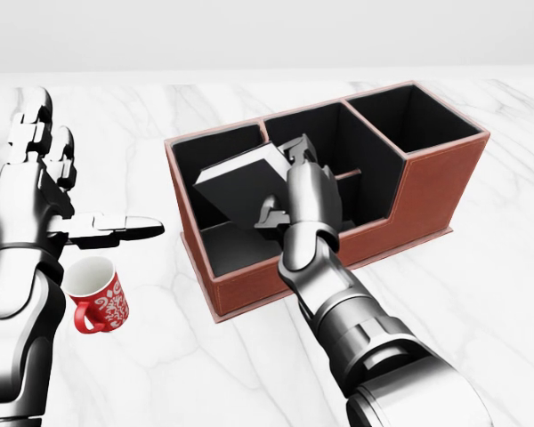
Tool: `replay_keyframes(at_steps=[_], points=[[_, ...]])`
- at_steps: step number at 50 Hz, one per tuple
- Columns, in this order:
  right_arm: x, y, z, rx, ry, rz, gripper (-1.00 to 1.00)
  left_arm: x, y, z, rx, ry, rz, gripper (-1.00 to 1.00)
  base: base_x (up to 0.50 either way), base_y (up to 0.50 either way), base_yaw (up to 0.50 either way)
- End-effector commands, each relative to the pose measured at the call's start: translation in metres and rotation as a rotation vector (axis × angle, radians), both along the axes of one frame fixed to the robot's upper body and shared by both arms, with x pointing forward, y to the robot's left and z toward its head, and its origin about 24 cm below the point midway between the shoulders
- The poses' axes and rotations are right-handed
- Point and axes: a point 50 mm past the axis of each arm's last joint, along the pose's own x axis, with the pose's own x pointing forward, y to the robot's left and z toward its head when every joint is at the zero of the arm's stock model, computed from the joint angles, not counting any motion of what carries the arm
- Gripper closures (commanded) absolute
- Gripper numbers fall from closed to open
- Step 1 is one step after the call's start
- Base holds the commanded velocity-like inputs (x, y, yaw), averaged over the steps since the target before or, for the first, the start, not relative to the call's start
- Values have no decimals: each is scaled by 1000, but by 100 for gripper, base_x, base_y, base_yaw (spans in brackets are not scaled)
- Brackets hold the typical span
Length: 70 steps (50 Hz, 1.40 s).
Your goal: Pick up the book and place it in the left compartment of the caddy.
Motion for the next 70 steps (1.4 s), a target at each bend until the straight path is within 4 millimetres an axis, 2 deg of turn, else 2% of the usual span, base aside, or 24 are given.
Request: replay_keyframes(at_steps=[1, 18, 34, 51, 52, 53, 54, 66, 70], points=[[4, 7, 16, -43, -62, 32, 100, 0, 0, -1, -1, 2, -1, -100, 0, 0, 0], [3, 13, 14, -134, -53, 56, 100, -1, 3, 0, -5, -1, 2, -100, 0, 0, 0], [0, 10, 6, -145, -25, 47, 100, 0, 7, 1, -8, -2, 8, -100, 0, 0, 0], [1, 5, 5, -136, -14, 29, 98, 0, 7, 2, -10, -5, 8, -100, 0, 0, 0], [1, 5, 5, -132, -12, 26, 18, 0, 7, 1, -10, -3, 8, -100, 0, 0, 0], [1, 5, 5, -129, -10, 26, -84, 0, 7, 1, -9, 0, 8, -100, 0, 0, 0], [1, 5, 4, -128, -9, 25, -100, 1, 7, 1, -10, 2, 8, -100, 0, 0, 0], [2, 6, 7, -122, -18, 26, -100, 2, 8, -2, -13, 14, 10, -100, 0, 0, 0], [4, 8, 15, -89, -43, 28, -100, 1, 8, -2, -14, 16, 11, -100, 0, 0, 0]])
